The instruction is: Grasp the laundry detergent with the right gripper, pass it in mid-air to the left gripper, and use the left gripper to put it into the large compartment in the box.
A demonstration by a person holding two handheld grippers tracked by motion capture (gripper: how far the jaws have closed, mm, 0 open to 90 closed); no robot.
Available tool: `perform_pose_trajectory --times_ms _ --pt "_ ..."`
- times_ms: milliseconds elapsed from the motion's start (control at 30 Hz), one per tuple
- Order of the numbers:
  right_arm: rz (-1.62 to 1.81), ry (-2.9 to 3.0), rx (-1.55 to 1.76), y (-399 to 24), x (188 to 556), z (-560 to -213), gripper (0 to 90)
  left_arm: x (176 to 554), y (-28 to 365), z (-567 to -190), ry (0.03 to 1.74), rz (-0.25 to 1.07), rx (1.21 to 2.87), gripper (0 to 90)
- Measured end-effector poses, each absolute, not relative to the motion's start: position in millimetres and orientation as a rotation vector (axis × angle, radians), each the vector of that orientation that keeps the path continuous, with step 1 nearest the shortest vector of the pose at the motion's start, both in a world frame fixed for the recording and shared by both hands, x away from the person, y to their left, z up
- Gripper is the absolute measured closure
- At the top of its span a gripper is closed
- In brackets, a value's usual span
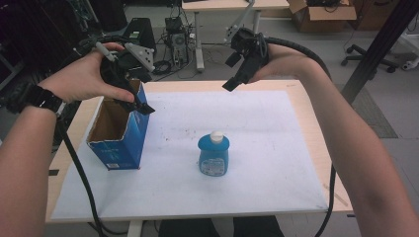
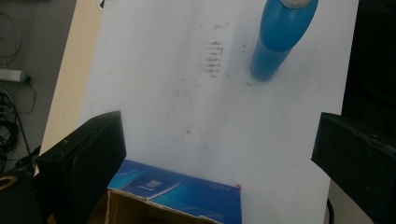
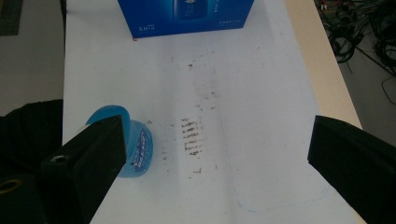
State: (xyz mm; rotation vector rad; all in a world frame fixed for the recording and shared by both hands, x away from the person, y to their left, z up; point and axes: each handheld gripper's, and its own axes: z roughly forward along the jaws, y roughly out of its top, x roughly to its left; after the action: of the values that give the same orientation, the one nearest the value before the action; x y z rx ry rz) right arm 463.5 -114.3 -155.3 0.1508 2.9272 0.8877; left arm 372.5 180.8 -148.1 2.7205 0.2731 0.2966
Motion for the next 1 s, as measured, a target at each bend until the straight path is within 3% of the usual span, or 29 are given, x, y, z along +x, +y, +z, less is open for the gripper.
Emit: perform_pose_trajectory --times_ms 567,1000 --pt "1.021 2.869 0.153 -132.8 452.1 -148.1 2.8 369.3 185.6 -149.6 0.303 0.3 2.727 3.3" --pt "1.213 2.762 0.132 -167.7 425.2 -161.7 2.6 369.3 182.8 -159.2 0.292 0.276 2.738 3.3"
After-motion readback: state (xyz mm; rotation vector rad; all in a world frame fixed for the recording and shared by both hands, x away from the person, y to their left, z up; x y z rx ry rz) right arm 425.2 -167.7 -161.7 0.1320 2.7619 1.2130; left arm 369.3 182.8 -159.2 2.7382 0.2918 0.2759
